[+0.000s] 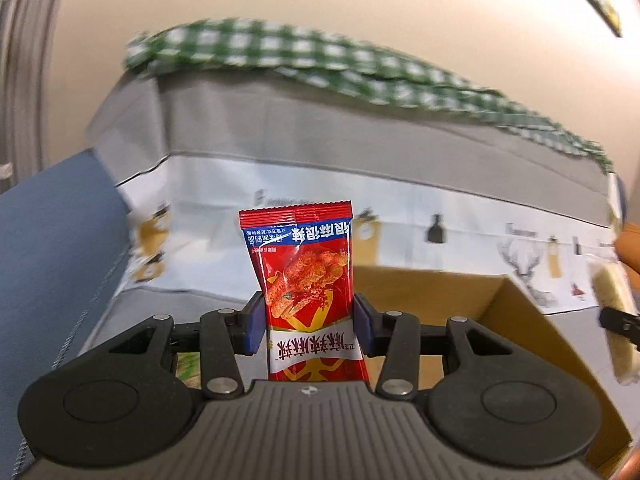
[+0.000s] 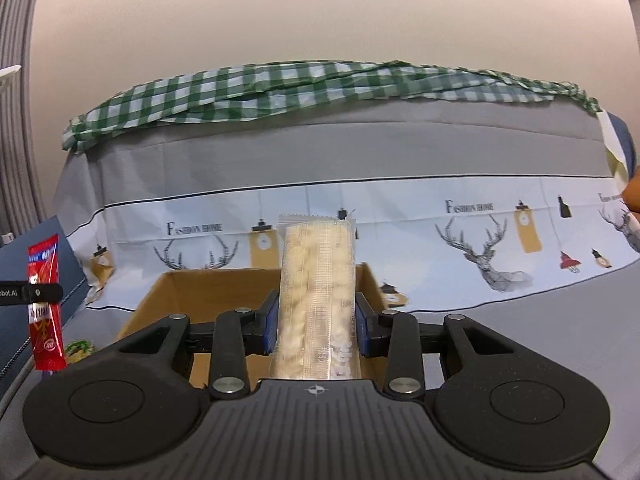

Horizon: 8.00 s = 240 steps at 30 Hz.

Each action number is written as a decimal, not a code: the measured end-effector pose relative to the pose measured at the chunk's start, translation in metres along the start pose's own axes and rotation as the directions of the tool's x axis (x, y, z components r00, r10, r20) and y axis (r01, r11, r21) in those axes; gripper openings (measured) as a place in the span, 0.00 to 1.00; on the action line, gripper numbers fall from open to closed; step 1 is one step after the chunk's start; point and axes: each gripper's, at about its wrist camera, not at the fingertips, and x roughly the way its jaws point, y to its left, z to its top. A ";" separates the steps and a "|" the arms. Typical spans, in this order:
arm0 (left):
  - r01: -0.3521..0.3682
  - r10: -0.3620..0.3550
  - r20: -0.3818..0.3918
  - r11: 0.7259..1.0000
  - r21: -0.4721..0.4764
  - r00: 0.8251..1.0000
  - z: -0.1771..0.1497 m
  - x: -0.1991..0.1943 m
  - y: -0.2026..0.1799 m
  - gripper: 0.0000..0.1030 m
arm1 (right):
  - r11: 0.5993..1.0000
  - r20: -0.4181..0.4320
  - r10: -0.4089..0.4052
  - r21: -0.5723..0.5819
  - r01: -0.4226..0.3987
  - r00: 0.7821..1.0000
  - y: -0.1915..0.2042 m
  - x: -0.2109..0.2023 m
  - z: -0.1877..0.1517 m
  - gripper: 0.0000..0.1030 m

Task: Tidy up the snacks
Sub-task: 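Carry the red packet and pale snack bag over the box with both grippers, then open both grippers to drop the red packet and pale bag into the box, then move both open grippers back over the remaining snacks, then grasp the purple candy bar with the left gripper while the right gripper grasps the purple tube, then lift the purple candy bar and purple tube over the box with both grippers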

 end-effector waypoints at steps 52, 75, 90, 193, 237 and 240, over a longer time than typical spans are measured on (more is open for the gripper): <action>0.225 -0.235 0.103 0.969 0.105 0.966 -0.014 0.001 -0.060 0.67 | 0.992 -0.047 -0.125 -0.011 0.125 0.991 0.034 0.023 -0.005 0.57; -0.163 0.162 -0.016 0.986 -0.042 0.987 -0.004 -0.032 0.113 0.27 | 0.985 -0.073 0.168 -0.020 -0.170 0.983 0.171 0.017 -0.023 0.24; -0.303 0.265 -0.180 0.925 -0.230 0.947 -0.002 -0.016 0.185 0.27 | 0.937 -0.155 0.321 -0.093 -0.337 0.934 0.250 0.031 -0.051 0.24; -0.237 0.188 -0.651 0.971 0.013 0.735 -0.074 0.053 0.149 0.16 | 0.889 -0.494 0.260 -0.212 -0.405 0.829 0.274 0.038 -0.138 0.21; -0.217 0.148 -0.388 0.966 -0.140 0.910 -0.034 -0.007 0.141 0.15 | 0.924 -0.258 0.293 -0.170 -0.342 0.921 0.251 -0.013 -0.099 0.18; -0.207 0.139 -0.378 0.967 -0.148 0.915 -0.035 -0.009 0.143 0.15 | 0.923 -0.243 0.296 -0.176 -0.342 0.924 0.251 -0.016 -0.094 0.18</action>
